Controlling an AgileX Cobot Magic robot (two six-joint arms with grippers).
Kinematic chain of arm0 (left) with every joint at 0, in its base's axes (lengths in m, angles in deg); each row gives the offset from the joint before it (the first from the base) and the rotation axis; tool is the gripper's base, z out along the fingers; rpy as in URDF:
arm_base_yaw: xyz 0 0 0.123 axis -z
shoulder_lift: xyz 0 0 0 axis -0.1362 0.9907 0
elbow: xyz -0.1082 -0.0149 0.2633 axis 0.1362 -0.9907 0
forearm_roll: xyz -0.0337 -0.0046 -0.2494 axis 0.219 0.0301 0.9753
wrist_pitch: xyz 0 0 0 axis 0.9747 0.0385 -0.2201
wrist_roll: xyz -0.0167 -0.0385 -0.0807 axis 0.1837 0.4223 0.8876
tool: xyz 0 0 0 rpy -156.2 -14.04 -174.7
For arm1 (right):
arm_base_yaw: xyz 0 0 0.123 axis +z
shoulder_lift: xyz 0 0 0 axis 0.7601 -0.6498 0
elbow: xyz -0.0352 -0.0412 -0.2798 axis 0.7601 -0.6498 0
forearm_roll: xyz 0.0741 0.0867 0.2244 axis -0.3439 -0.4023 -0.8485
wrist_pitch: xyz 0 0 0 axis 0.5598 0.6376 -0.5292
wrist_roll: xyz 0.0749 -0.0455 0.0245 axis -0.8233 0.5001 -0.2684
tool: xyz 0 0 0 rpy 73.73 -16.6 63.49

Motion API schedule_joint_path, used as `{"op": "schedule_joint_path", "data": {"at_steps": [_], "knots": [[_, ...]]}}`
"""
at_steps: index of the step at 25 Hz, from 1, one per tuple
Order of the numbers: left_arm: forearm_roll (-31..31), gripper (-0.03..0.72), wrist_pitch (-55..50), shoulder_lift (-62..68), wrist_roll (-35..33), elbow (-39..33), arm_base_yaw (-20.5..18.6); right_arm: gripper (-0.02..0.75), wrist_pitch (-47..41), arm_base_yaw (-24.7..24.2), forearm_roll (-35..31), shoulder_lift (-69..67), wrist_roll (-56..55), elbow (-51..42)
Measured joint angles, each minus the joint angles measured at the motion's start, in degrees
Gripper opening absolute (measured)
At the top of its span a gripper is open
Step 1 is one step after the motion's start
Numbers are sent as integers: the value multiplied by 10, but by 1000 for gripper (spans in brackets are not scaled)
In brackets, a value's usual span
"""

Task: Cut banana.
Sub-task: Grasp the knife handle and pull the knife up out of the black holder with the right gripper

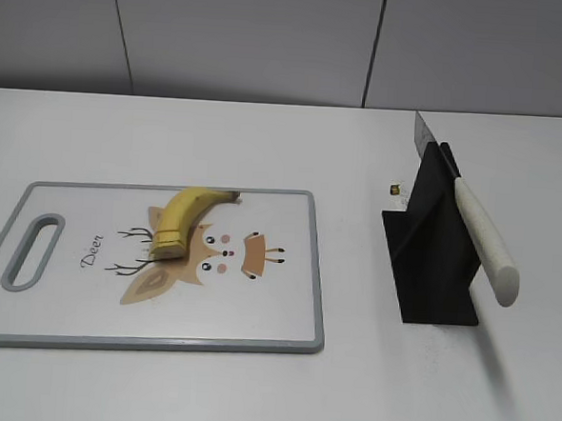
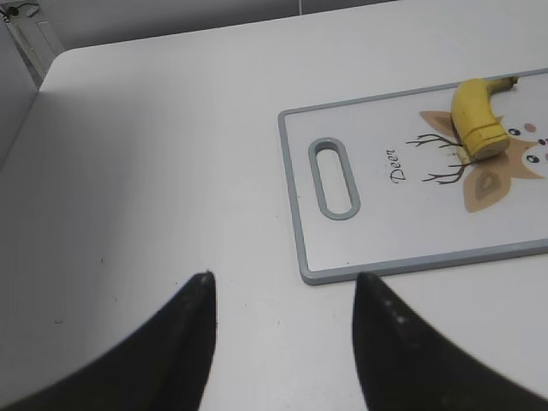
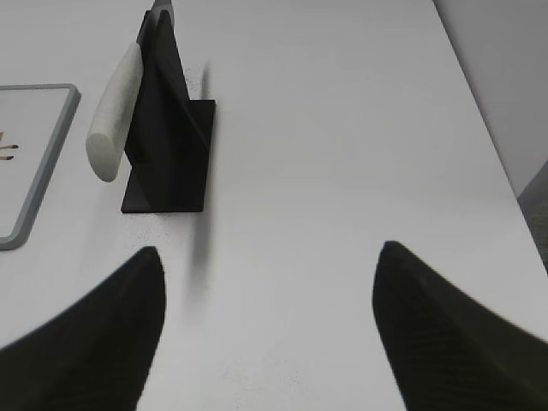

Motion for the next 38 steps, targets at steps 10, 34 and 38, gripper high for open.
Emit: {"op": "schedule_joint_path", "data": {"at_steps": [10, 34, 38], "knots": [[0, 500, 0, 0, 0, 0, 0, 566, 0, 0, 0, 0, -1, 0], [0, 500, 0, 0, 0, 0, 0, 563, 0, 0, 0, 0, 0, 0], [0, 500, 0, 0, 0, 0, 0, 563, 2, 0, 7, 0, -1, 0]]}}
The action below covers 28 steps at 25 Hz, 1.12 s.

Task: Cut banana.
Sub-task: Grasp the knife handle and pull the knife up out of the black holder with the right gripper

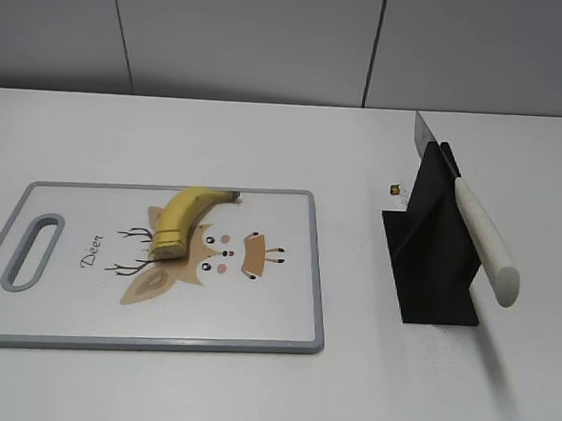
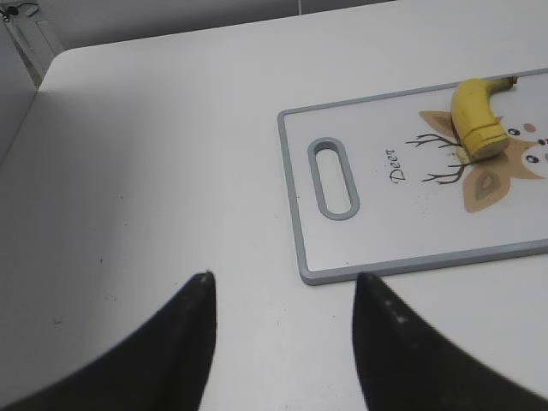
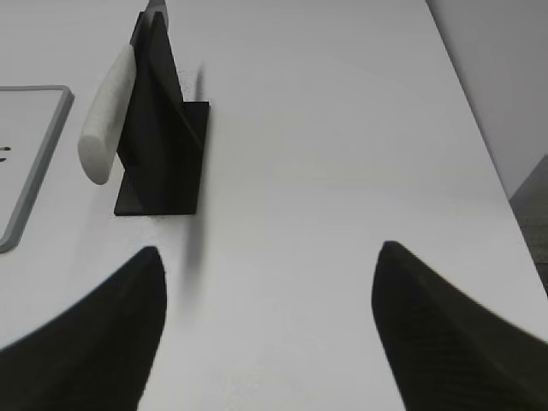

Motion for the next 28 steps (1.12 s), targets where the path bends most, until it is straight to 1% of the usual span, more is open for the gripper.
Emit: {"op": "schedule_joint_path", "data": {"at_steps": [4, 7, 11, 16, 18, 21, 24, 28], "knots": [[0, 500, 0, 0, 0, 0, 0, 566, 0, 0, 2, -28, 0, 12], [0, 500, 0, 0, 0, 0, 0, 589, 0, 0, 2, -80, 0, 33], [0, 500, 0, 0, 0, 0, 0, 603, -1, 0, 2, -159, 1, 81], [0, 500, 0, 0, 0, 0, 0, 603, -35, 0, 0, -264, 1, 151], [0, 500, 0, 0, 0, 0, 0, 603, -51, 0, -1, -305, 1, 168], [0, 500, 0, 0, 0, 0, 0, 595, -52, 5, -6, -351, 1, 184], [0, 500, 0, 0, 0, 0, 0, 593, -49, 37, -8, -382, 1, 190], [0, 500, 0, 0, 0, 0, 0, 593, -39, 132, -1, -425, -11, 194]]}}
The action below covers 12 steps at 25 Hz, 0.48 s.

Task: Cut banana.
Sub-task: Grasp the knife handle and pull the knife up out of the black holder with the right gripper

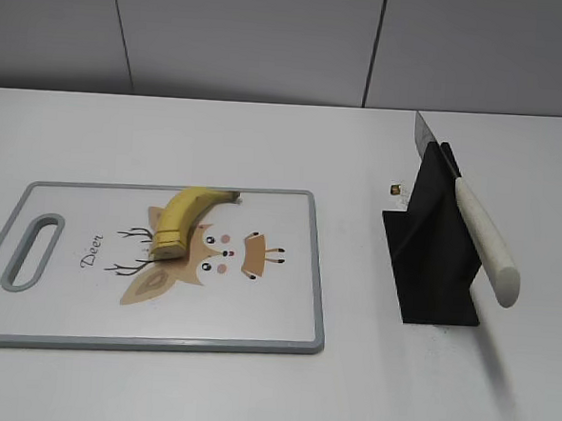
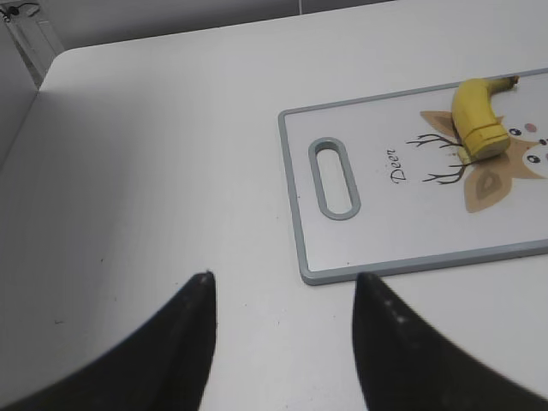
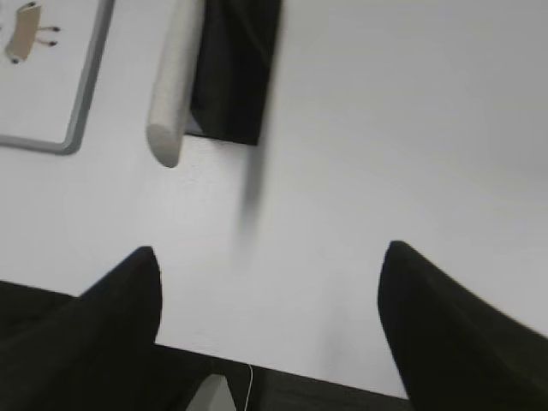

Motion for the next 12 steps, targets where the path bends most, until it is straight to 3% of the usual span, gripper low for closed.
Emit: {"op": "schedule_joint_path", "data": {"at_steps": [6, 12], "knots": [[0, 500, 0, 0, 0, 0, 0, 592, 0, 124, 36, -83, -60, 34], [0, 500, 0, 0, 0, 0, 0, 592, -10, 151, 35, -173, -77, 79]]}}
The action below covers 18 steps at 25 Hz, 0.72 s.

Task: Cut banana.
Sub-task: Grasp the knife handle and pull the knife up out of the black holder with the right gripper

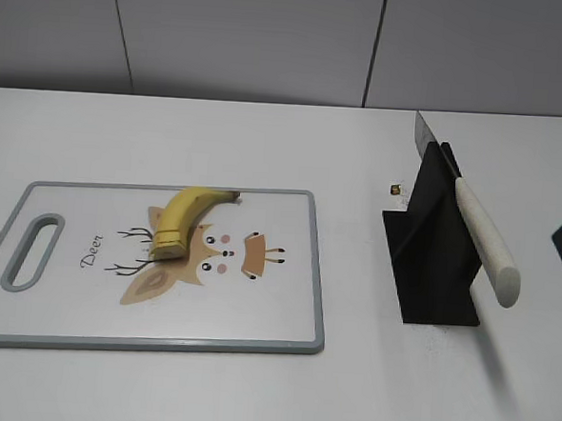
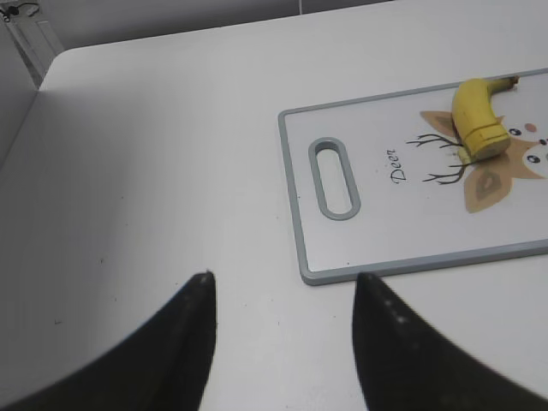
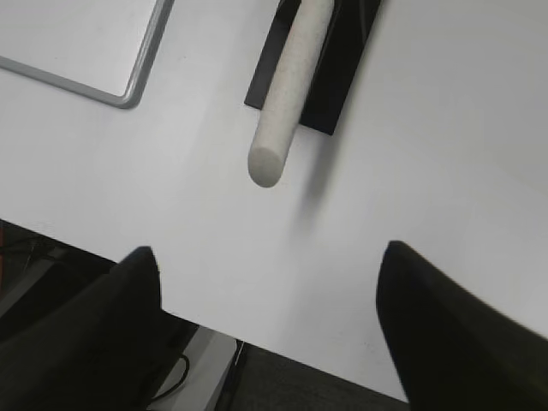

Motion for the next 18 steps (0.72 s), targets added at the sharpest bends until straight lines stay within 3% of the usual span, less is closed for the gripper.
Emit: {"op": "schedule_joint_path", "data": {"at_steps": [18], "knots": [[0, 500, 0, 0, 0, 0, 0, 592, 9, 0, 26, -230, -49, 48]]}}
